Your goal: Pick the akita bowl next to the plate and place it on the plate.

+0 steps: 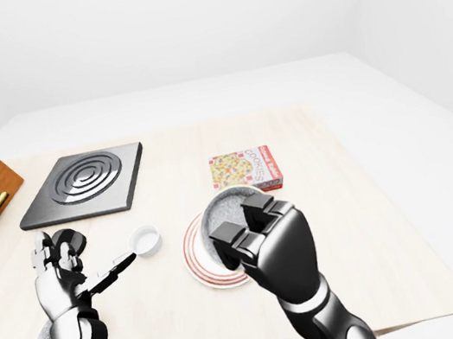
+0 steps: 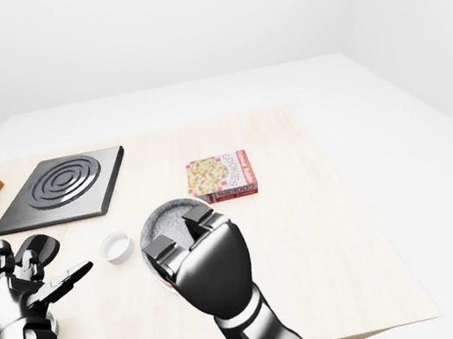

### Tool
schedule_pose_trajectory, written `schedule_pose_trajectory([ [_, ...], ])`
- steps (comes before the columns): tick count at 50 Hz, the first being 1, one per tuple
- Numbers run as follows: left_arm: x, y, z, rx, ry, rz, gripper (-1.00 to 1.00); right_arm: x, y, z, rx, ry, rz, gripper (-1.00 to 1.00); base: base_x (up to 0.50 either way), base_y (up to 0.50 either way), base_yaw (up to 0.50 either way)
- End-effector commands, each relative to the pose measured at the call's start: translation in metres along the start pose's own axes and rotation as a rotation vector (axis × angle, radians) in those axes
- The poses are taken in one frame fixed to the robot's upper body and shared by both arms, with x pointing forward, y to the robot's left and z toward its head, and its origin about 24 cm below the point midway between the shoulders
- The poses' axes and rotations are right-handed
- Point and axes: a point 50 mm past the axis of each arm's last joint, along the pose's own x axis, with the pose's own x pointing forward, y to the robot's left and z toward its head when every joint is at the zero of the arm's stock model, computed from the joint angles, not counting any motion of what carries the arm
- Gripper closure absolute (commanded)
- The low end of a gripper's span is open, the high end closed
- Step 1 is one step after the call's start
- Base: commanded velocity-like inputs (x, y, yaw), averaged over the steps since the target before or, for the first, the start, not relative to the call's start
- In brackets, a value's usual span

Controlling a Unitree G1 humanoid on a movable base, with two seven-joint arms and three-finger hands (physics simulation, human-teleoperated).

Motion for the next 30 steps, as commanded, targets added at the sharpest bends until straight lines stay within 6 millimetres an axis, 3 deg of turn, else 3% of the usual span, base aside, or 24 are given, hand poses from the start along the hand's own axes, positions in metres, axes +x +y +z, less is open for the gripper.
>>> schedule_pose_trajectory([
  [1,0.000,0.000,0.000,0.003,-0.001,0.000,-1.00,-0.005,0.028,-0.002,-0.017,-0.007,0.102,1.00,0.00,0.00,0.00],
  [16,0.000,-0.001,-0.001,0.008,0.005,-0.002,-1.00,-0.009,0.048,-0.017,-0.067,0.021,0.183,1.00,0.00,0.00,0.00],
  [30,0.001,-0.002,0.001,0.014,-0.005,0.000,-1.00,-0.017,0.081,-0.023,-0.121,-0.006,0.315,1.00,0.00,0.00,0.00],
])
